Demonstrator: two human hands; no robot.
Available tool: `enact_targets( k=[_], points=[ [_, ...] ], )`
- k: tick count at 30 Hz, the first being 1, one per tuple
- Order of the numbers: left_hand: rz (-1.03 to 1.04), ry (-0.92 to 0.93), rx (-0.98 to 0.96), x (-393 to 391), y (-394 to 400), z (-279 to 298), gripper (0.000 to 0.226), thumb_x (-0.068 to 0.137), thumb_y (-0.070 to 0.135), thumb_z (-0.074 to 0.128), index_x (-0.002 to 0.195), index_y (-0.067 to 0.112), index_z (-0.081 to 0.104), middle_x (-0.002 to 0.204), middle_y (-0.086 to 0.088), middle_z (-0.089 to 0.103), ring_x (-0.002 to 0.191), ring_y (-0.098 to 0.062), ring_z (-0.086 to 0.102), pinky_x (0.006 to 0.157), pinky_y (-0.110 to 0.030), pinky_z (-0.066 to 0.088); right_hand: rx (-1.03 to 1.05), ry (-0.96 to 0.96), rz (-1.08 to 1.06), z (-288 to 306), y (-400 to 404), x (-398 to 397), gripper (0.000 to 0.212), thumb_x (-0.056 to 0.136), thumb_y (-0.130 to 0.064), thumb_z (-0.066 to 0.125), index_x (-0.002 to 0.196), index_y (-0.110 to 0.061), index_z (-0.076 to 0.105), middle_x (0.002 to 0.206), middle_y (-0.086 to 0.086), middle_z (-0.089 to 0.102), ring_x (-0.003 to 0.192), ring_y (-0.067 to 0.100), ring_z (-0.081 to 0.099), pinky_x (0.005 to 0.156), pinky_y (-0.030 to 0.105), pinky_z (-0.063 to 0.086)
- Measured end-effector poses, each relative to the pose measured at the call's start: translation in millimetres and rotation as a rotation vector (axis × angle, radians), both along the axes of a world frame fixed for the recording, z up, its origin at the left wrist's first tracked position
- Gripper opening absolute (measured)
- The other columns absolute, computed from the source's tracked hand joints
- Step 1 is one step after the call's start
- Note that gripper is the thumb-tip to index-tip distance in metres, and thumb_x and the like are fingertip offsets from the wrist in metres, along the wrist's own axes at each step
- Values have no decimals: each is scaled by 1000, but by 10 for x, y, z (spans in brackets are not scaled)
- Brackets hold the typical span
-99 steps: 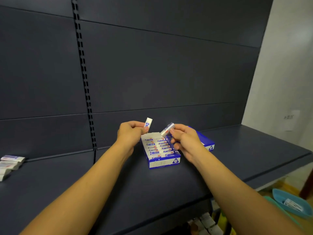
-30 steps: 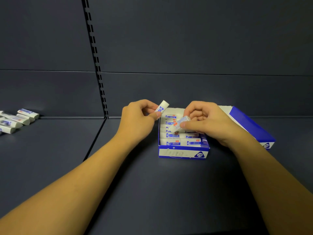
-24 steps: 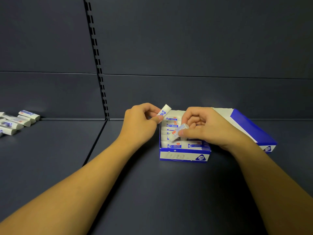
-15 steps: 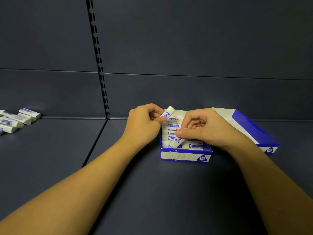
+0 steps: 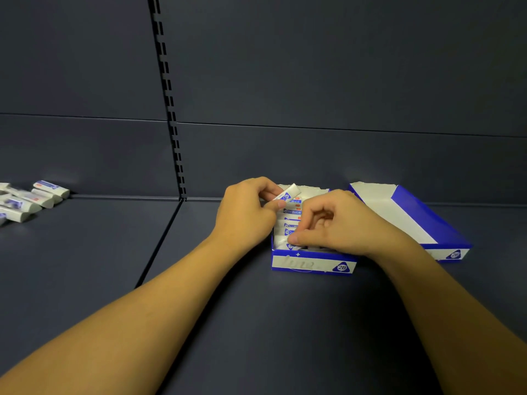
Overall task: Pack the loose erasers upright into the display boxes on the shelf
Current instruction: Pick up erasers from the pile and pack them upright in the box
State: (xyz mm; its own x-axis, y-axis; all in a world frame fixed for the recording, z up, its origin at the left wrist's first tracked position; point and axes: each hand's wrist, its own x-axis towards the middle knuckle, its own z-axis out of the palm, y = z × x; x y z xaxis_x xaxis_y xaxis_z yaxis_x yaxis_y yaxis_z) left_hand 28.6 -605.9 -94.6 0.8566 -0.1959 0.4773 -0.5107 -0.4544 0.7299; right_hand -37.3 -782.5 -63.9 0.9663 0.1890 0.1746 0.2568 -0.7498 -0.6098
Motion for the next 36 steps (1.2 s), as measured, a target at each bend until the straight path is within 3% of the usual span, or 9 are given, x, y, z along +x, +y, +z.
enact_targets(
  k=[3,10,18,23,27,31,36],
  points=[
    [-1,-8,23,0,-13,-14,9,88,18,75,94,24,74,86,15,70,79,-1,65,76,-33,57,-124,-74,-20,29,-14,4,26,70,-44,88,66,-27,69,60,-19,62,57,-2,59,54,13,38],
    [-3,-6,38,13,-30,-34,9,89,20,75,95,25,73,88,15,71,81,-2,66,77,-38,58,-303,-13,24,21,-73,34,20,74,-43,84,74,-35,66,88,-16,67,85,10,70,73,20,56],
    [6,-36,56,29,-32,-50,6,89,20,74,95,23,73,88,15,69,81,-2,65,76,-37,57,-304,-44,10,-10,-32,66,21,74,-46,82,86,-32,73,90,-19,67,84,7,68,68,10,49],
    [4,-52,65,37,-35,-73,8,89,19,74,96,23,73,89,13,69,82,-4,65,76,-37,57,-269,-35,46,-30,-47,72,21,77,-42,82,95,-30,79,83,-20,68,80,5,68,68,15,50],
    [3,-51,59,39,-38,-78,8,89,19,75,96,22,73,88,13,69,82,-4,65,76,-38,57,-212,-66,24,-15,-31,70,21,75,-47,83,89,-31,80,75,-18,70,72,5,68,60,14,45],
    [6,-36,54,37,-46,-75,9,88,17,75,92,24,73,87,14,70,82,-5,66,78,-40,57,-195,-95,34,-15,59,70,11,76,-43,83,79,-33,78,58,-25,59,64,-5,62,54,8,42],
    [3,-30,56,27,-42,-67,11,88,16,74,90,26,71,87,13,70,83,-6,66,79,-40,57,-255,-65,55,-25,89,71,8,81,-38,81,84,-30,78,66,-25,62,72,-13,60,56,3,40]
  ],
)
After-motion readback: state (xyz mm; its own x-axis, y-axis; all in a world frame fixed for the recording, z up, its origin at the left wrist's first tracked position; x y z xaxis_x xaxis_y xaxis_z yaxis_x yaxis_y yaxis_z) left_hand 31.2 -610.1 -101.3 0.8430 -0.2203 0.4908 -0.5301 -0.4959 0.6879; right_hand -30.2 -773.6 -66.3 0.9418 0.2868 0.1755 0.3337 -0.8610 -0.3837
